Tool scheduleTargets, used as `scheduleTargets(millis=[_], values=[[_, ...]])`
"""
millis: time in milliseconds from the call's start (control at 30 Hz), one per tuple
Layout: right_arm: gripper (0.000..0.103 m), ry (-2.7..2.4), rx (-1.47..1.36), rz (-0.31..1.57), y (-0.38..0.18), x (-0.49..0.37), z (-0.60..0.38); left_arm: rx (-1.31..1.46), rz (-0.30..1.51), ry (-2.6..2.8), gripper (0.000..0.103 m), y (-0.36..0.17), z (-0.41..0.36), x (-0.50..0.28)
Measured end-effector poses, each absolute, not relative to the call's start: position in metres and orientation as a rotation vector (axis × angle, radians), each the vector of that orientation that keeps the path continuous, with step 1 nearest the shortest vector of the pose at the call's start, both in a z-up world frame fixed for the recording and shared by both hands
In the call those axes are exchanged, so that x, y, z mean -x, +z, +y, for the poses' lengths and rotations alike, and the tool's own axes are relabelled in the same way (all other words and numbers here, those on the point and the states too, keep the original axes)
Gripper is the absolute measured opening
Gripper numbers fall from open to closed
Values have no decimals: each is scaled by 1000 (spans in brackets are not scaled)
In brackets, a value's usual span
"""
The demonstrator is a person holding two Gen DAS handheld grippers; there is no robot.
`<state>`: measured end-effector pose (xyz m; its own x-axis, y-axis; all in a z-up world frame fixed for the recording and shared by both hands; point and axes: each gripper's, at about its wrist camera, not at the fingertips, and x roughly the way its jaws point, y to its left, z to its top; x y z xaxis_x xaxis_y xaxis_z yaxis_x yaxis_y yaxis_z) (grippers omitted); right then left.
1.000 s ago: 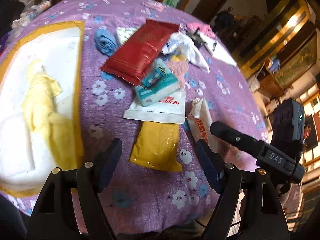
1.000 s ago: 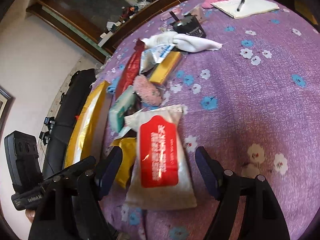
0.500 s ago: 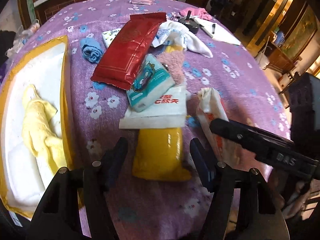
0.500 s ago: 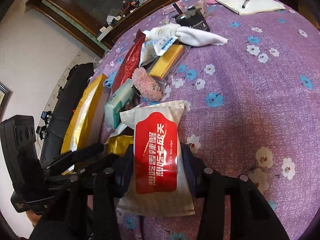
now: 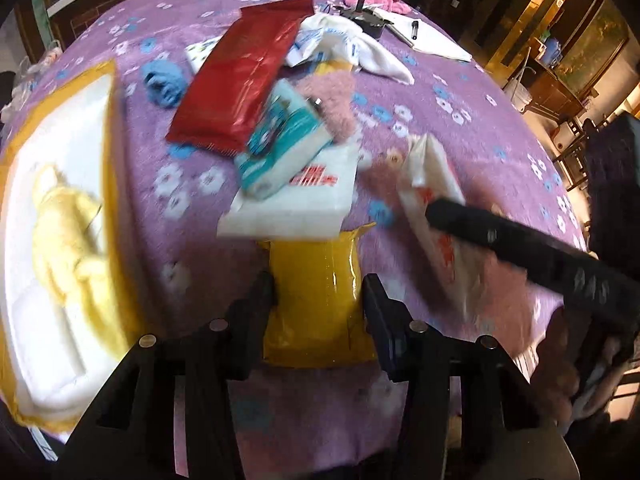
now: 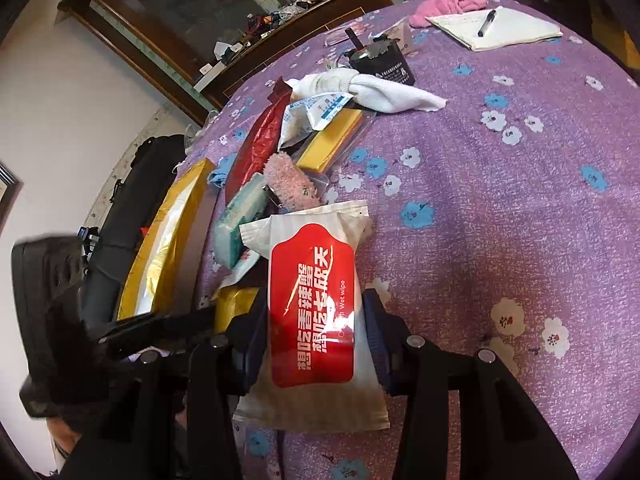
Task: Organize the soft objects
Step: 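Grasp the yellow pouch with the left gripper while the right grasps the white wet-wipe pack, then lower both held packs into the tray and open both grippers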
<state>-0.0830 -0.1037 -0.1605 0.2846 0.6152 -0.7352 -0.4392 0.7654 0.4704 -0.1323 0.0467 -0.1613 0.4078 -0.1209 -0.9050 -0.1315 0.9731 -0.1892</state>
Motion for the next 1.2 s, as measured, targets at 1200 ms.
scheduleTargets(millis=[1200], values=[[44, 1034, -9, 992, -112, 103, 88, 606, 774, 361, 44, -99, 241, 240]])
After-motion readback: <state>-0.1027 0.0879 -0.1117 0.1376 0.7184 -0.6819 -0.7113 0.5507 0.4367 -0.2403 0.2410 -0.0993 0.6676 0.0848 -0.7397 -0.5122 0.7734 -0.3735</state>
